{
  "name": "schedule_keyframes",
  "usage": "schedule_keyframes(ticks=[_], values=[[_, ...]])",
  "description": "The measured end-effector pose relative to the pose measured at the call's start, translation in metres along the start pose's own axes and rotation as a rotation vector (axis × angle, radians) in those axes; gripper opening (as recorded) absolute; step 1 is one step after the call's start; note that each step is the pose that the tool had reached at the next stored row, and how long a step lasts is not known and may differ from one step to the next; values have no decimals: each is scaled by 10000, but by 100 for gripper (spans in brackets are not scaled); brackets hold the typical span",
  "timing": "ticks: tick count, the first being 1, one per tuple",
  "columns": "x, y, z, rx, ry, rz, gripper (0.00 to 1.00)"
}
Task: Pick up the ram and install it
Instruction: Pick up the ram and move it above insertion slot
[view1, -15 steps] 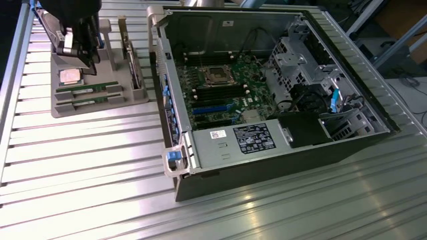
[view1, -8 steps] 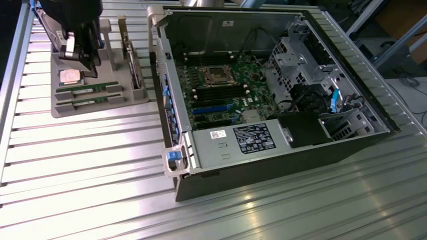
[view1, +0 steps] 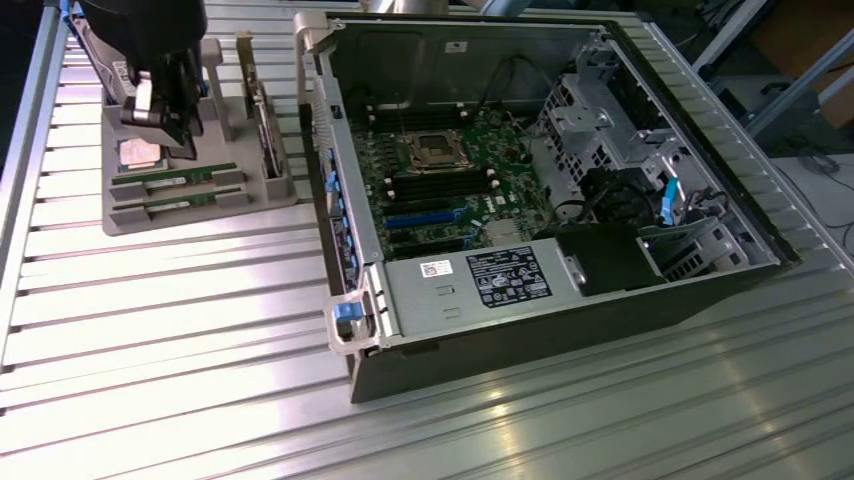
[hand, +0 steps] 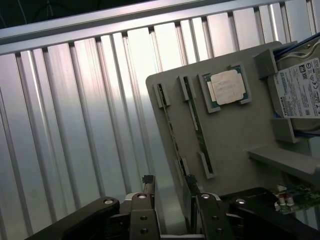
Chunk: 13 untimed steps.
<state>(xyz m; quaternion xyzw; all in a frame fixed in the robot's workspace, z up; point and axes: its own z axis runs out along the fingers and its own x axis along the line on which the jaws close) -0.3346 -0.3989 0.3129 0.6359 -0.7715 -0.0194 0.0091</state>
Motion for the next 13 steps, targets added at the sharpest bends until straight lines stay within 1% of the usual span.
schedule_keyframes(ticks=[13], values=[[1,-4,95,0,0,0,36]])
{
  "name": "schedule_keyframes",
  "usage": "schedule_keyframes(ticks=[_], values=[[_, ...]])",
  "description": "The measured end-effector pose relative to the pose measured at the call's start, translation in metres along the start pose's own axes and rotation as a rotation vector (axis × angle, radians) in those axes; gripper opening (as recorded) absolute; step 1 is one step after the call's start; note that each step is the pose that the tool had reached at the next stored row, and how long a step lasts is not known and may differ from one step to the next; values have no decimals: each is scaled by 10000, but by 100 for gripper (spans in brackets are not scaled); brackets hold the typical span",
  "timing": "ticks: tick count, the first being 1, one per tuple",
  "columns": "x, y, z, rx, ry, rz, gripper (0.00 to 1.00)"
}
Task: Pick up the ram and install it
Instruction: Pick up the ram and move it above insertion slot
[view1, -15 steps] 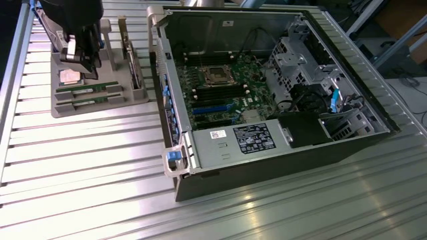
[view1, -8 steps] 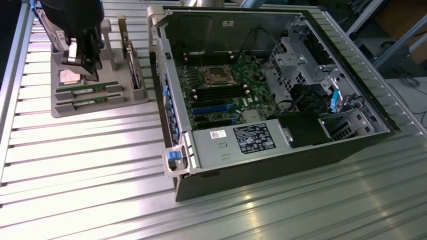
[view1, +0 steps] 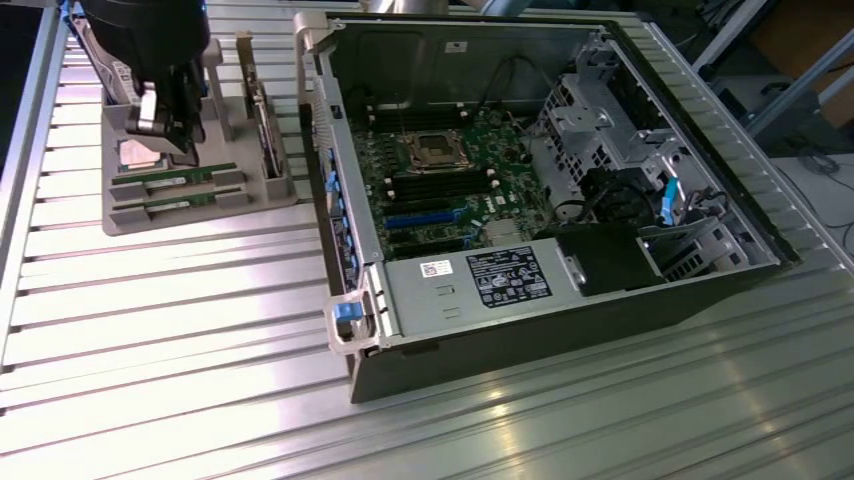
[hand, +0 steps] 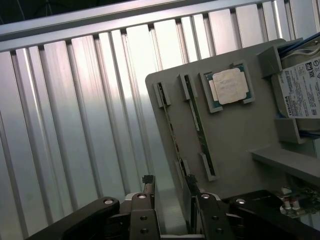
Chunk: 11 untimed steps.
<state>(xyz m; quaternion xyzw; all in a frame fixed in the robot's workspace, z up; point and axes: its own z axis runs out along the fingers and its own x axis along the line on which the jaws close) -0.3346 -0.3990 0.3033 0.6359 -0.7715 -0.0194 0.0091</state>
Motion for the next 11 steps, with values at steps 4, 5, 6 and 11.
schedule_keyframes(ticks=[4,5,6,11], values=[[0,-1,28,1,0,0,36],[0,-2,37,1,0,0,36],[0,-2,45,0,0,0,36],[1,-3,82,1,0,-2,36]])
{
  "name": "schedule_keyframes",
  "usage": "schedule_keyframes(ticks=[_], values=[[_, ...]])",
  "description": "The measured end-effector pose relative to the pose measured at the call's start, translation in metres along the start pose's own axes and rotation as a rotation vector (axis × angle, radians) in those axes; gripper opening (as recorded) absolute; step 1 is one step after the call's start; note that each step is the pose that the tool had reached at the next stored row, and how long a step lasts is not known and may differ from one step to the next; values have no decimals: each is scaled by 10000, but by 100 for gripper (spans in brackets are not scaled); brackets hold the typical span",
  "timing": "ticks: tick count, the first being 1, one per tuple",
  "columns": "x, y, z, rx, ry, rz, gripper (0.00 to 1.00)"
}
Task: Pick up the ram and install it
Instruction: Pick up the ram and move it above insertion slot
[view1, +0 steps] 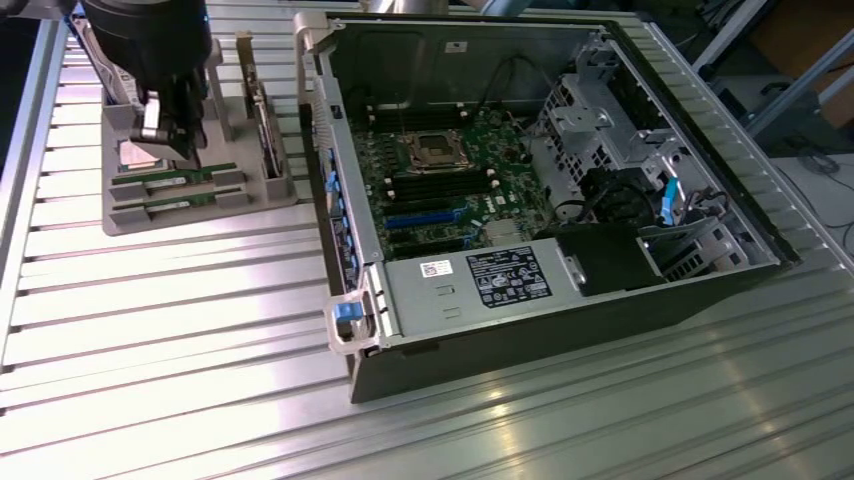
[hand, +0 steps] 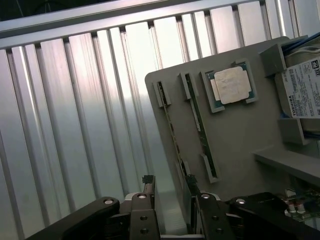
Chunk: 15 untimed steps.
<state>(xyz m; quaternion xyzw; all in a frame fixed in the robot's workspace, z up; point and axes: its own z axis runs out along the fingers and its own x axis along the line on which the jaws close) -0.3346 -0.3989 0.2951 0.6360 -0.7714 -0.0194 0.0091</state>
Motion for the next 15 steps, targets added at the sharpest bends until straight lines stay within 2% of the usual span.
schedule_keyframes(ticks=[4,7,9,12,15], values=[[0,-1,20,-6,20,-494,36],[0,-2,33,-13,51,-1224,36],[1,-2,47,-23,86,-2042,36],[1,-3,65,-32,122,-2914,36],[1,-3,80,-32,123,-2936,36]])
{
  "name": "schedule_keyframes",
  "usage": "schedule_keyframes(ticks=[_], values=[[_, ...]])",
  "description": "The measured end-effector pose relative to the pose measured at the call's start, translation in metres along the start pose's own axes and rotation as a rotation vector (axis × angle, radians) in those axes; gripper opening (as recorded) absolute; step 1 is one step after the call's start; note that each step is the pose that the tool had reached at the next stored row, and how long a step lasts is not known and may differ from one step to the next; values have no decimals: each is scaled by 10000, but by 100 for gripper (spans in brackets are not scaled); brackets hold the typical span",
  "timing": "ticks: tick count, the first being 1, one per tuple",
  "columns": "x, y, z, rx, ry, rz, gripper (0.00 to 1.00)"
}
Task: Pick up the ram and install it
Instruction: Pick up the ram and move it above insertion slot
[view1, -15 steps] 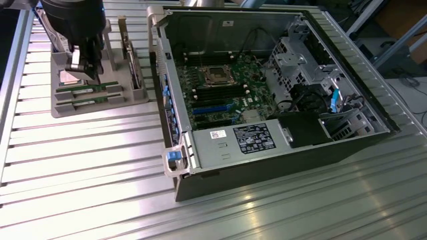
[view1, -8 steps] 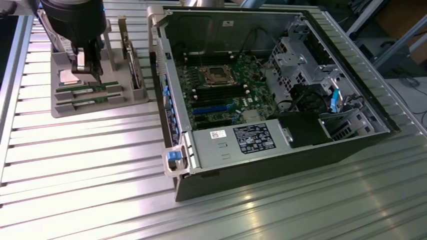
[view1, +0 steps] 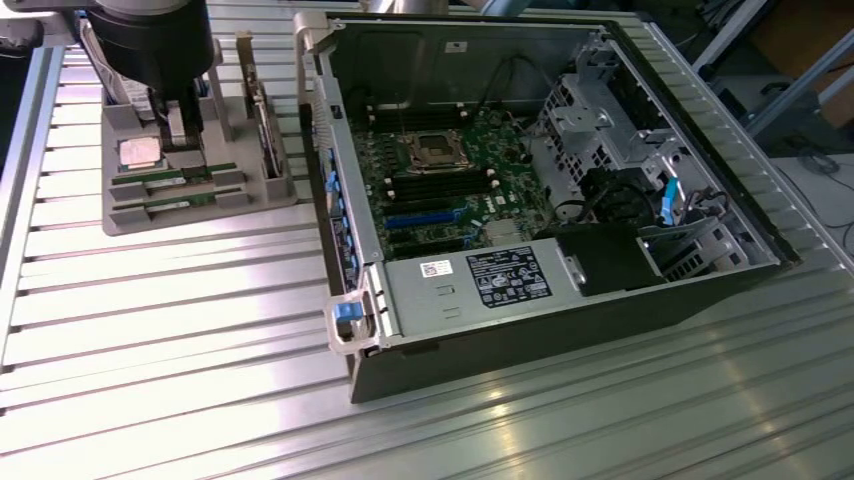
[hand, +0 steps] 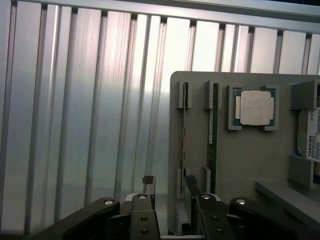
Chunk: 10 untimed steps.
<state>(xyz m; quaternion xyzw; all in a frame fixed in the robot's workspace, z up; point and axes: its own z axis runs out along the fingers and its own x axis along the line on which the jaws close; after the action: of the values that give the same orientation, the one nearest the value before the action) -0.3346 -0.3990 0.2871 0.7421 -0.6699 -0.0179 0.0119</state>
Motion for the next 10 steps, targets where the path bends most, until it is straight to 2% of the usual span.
schedule_keyframes(ticks=[10], values=[[0,-1,22,0,3,-4,36]])
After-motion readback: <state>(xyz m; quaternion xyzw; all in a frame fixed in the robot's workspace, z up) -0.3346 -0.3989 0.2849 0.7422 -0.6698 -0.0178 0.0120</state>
